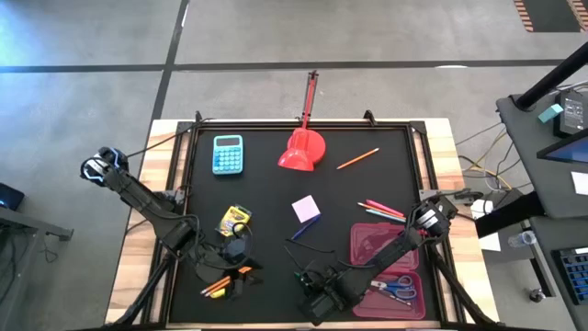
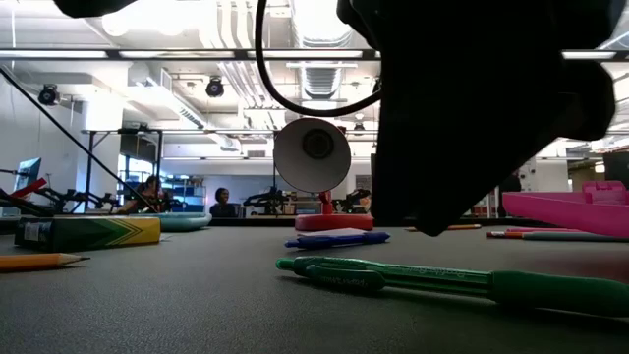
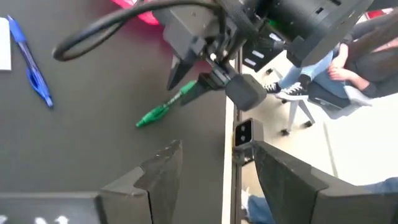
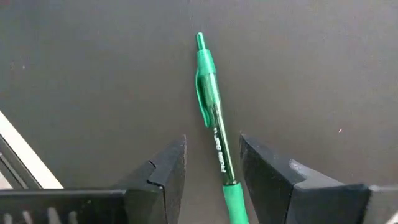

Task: Pack school essentials
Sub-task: Put the green pen into the pink supply box

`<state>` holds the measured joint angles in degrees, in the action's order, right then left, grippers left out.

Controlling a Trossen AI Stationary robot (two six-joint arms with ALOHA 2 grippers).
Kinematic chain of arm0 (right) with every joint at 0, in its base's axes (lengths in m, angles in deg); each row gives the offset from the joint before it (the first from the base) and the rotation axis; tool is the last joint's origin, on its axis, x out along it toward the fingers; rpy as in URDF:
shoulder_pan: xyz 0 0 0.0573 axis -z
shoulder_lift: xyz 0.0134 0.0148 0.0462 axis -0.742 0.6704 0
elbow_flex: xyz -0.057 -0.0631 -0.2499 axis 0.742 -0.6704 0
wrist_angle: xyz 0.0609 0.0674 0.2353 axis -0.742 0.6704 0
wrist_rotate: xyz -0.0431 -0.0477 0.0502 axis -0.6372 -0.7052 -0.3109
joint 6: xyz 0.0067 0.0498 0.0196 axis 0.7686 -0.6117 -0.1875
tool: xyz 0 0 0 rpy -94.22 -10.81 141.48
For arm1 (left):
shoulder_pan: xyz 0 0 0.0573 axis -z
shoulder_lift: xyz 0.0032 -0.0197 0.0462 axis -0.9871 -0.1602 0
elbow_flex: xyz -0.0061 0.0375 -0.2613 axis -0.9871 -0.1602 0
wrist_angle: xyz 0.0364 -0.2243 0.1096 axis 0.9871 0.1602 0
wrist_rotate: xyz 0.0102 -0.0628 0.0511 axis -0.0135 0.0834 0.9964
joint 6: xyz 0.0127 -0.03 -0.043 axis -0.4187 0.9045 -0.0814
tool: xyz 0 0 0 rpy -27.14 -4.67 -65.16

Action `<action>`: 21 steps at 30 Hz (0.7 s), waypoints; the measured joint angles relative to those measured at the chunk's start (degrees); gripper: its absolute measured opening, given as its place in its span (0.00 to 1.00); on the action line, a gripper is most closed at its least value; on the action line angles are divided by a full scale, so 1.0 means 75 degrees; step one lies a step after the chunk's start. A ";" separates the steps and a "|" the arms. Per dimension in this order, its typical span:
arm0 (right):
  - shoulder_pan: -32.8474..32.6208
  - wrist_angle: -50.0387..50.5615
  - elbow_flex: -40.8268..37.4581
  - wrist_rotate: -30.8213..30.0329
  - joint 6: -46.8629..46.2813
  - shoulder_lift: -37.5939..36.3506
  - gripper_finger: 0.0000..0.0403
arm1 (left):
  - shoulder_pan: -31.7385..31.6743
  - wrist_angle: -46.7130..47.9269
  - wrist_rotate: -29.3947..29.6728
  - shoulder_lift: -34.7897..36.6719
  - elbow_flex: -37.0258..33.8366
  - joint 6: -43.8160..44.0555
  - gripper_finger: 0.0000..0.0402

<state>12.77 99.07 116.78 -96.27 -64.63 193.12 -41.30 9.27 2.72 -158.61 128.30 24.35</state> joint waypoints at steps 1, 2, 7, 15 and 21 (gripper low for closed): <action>0.0017 0.0021 0.0004 0.0011 0.0063 -0.0002 0.34 | 0.0000 -0.0001 0.0039 0.0015 0.0000 -0.0006 0.46; 0.0049 0.0049 0.0004 0.0013 0.0145 -0.0003 0.34 | 0.0000 -0.0006 0.0043 0.0026 0.0000 -0.0007 0.46; 0.0183 0.0052 0.0004 0.0239 0.0433 -0.0009 0.34 | 0.0000 -0.0012 0.0056 0.0028 0.0000 -0.0013 0.46; 0.0252 0.0032 0.0012 0.1020 0.0728 0.0308 0.34 | 0.0000 -0.0003 0.0061 0.0028 -0.0009 -0.0045 0.46; 0.0250 0.0049 0.0024 0.1019 0.0910 0.0335 0.31 | -0.0002 -0.0004 0.0093 0.0028 -0.0016 -0.0196 0.46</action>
<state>14.65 99.44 116.96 -88.62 -57.81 195.64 -41.31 9.23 3.42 -158.40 128.18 22.88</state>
